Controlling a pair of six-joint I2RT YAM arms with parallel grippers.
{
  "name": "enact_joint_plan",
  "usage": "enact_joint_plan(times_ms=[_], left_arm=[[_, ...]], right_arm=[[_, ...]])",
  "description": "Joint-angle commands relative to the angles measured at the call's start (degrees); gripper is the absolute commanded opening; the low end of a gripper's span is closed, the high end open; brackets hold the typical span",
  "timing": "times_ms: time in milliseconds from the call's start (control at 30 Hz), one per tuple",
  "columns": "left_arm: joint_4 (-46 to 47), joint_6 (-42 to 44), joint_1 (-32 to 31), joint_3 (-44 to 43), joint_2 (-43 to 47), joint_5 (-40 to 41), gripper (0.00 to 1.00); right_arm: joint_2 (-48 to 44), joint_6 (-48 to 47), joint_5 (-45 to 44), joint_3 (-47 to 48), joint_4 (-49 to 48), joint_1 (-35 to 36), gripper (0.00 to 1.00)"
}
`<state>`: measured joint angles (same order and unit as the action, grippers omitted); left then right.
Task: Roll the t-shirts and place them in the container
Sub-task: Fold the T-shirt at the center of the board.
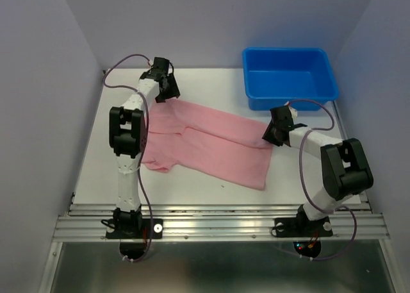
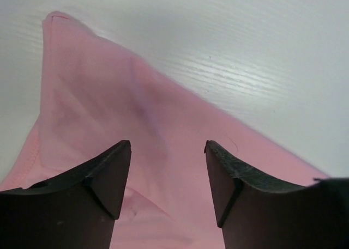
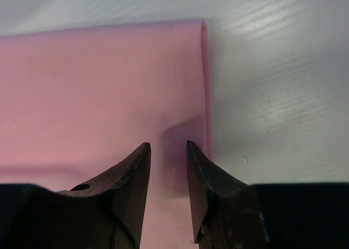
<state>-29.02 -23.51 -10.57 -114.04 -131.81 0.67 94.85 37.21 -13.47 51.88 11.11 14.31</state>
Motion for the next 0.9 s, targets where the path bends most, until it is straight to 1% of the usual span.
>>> enact_joint_plan(times_ms=[0, 67, 100, 167, 200, 233, 267, 300, 333, 367, 400, 433, 500, 533, 600, 667, 800, 867], left_arm=[[-2.2, 3.6, -0.3, 2.5, 12.7, 2.9, 0.71], [-2.0, 3.7, -0.1, 6.2, 19.0, 4.7, 0.73], [-1.9, 3.6, 0.6, 10.9, 23.4, 5.1, 0.73], [-1.9, 3.1, 1.8, 16.8, 28.0, 6.3, 0.74], [-1.7, 2.9, 2.6, 23.6, 30.4, 6.6, 0.74], [-1.7, 2.0, 4.5, 27.3, 35.3, 7.2, 0.73], [-1.6, 1.6, 5.5, 30.9, 38.0, 7.3, 0.73], [-1.3, 1.4, 6.4, 38.1, 40.4, 7.7, 0.71], [-1.4, 0.5, 7.9, 41.7, 44.9, 8.3, 0.7], [-1.8, 0.0, 8.5, 47.7, 47.1, 8.4, 0.68], [-2.3, -0.7, 9.1, 50.3, 48.9, 8.6, 0.68], [-2.7, -2.7, 9.9, 52.8, 52.2, 8.6, 0.65], [-3.3, -5.2, 10.1, 59.2, 55.3, 8.0, 0.61], [-3.3, -7.8, 10.1, 61.1, 58.0, 6.8, 0.6], [-3.1, -10.1, 10.1, 65.4, 60.1, 5.8, 0.59], [-2.5, -12.9, 10.1, 67.7, 61.6, 4.3, 0.59], [-1.7, -15.3, 10.0, 70.4, 60.2, 2.6, 0.59], [-1.0, -16.8, 10.1, 71.7, 58.9, 1.6, 0.59]], right_arm=[[-9.0, -1.7, 2.4, -3.4, 3.5, -0.3, 0.39], [-13.6, -1.9, 3.7, -5.5, 4.4, -0.3, 0.43], [-15.0, -2.1, 3.9, -6.1, 5.3, -0.3, 0.45], [-17.8, -2.1, 4.2, -7.1, 6.8, -0.3, 0.5], [-20.2, -2.1, 4.5, -7.9, 7.5, -0.3, 0.5], [-21.4, -2.2, 5.4, -8.3, 8.6, -0.3, 0.51], [-22.5, -2.2, 5.9, -8.5, 9.3, -0.3, 0.52], [-23.6, -2.2, 6.5, -8.9, 9.6, -0.3, 0.53], [-25.1, -2.2, 7.6, -9.4, 10.4, -0.3, 0.54], [-25.8, -2.2, 8.1, -9.5, 10.8, -0.3, 0.55], [-26.2, -2.3, 8.5, -9.6, 11.1, -0.3, 0.55], [-26.8, -2.4, 9.2, -9.5, 11.9, -0.3, 0.55], [-27.3, -2.6, 9.7, -9.4, 12.3, -0.3, 0.55], [-27.5, -2.8, 10.6, -9.3, 12.5, -0.3, 0.55], [-27.4, -2.9, 11.5, -9.3, 12.5, -0.3, 0.57], [-26.9, -3.4, 12.2, -9.2, 12.4, -0.3, 0.59], [-26.4, -3.8, 12.2, -9.0, 12.4, -0.3, 0.61], [-26.4, -3.9, 12.0, -8.8, 12.4, -0.3, 0.65]])
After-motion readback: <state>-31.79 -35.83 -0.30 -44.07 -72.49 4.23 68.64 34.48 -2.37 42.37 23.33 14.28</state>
